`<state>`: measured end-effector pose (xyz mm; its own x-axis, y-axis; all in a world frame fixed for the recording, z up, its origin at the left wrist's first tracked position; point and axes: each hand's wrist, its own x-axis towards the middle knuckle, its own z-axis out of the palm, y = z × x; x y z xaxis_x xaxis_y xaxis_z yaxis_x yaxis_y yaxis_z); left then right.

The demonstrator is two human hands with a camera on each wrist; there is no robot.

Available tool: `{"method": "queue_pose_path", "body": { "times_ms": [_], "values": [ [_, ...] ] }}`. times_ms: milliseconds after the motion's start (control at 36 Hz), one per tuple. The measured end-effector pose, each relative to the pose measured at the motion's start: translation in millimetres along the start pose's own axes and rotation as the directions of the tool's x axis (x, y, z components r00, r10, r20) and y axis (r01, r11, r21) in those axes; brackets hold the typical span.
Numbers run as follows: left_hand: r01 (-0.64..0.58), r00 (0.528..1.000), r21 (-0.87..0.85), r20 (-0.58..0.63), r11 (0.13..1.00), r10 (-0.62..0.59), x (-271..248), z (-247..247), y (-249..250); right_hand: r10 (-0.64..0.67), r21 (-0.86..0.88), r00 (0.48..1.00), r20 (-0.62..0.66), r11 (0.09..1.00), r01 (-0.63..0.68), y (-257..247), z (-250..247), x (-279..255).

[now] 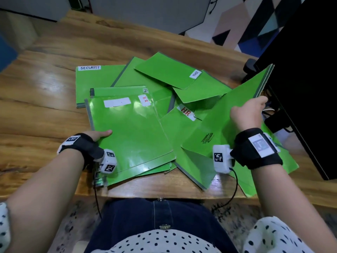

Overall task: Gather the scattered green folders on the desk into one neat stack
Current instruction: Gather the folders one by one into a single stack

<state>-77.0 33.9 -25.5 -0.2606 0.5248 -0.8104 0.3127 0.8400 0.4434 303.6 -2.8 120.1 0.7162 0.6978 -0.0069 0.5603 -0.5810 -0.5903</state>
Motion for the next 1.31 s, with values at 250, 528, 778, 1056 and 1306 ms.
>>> {"method": "queue_pose_path", "body": {
  "times_ms": [250,528,778,1056,1306],
  "values": [
    [-0.025,0.999,0.016,-0.024,1.0,0.025,1.2,1.3,1.7,-0.302,0.041,0.944,-0.135,0.95,0.309,-32.6,-16.0,1.1],
    [-0.034,0.999,-0.026,-0.029,0.999,0.033,1.9,-0.3,-4.2,-0.45,0.28,0.808,0.381,0.889,0.362,-14.0,12.5,69.8],
    [0.011,1.0,-0.026,-0.007,1.0,-0.011,2.1,-3.7,-7.6,-0.369,-0.575,0.589,0.719,0.162,0.802,-77.9,16.9,67.1],
    [0.016,1.0,0.061,-0.003,0.998,-0.016,0.1,-4.1,-4.2,-0.622,-0.329,0.201,0.757,-0.096,0.939,-28.9,145.3,-5.0],
    [0.019,1.0,0.045,-0.013,0.999,-0.019,-3.9,-7.6,-4.8,0.082,-0.577,0.908,0.412,0.794,0.19,64.8,149.3,33.4]
  ]
}}
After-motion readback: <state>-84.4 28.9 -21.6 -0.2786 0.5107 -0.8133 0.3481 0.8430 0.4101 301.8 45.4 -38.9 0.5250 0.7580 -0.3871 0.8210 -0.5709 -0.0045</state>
